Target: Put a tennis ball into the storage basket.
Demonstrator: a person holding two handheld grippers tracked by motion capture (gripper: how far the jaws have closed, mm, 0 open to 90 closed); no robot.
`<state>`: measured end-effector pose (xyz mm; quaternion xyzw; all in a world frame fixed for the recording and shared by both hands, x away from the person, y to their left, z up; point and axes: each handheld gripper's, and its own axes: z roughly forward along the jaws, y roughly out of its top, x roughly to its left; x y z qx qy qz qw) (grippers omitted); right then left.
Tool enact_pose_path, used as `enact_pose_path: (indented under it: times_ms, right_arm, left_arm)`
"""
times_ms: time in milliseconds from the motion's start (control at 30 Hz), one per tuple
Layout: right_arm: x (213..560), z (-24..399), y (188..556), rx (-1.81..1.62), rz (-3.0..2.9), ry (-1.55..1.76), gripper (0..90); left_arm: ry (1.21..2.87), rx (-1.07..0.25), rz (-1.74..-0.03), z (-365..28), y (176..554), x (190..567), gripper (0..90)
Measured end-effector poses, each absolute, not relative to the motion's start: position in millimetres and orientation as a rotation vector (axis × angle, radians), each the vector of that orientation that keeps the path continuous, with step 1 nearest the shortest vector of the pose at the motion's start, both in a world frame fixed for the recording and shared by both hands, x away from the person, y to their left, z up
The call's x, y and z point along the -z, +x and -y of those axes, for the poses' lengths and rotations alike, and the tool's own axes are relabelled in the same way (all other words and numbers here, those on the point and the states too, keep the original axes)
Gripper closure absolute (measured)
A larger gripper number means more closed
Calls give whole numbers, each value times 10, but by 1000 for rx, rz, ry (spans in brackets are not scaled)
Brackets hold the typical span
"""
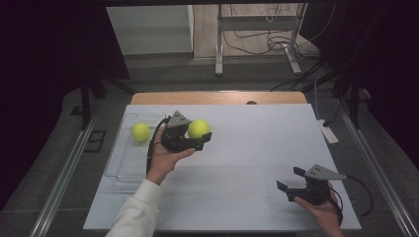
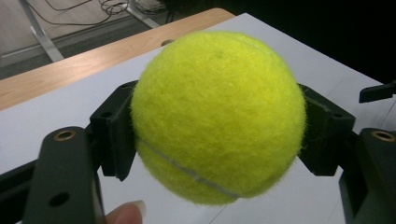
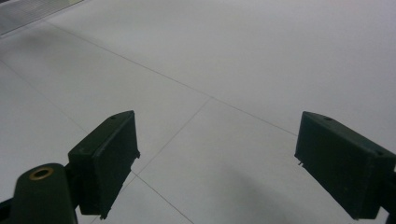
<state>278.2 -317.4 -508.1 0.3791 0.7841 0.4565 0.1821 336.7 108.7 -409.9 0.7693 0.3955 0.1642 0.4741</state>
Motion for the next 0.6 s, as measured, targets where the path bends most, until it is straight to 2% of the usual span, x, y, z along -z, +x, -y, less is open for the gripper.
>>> enact_pose_path:
  times_ms: [600]
  right_arm:
    - [5079, 3173, 2778, -1283, -2212, 1067, 132]
  left_arm:
    - [1870, -413, -994, -1229, 3354, 4095, 269]
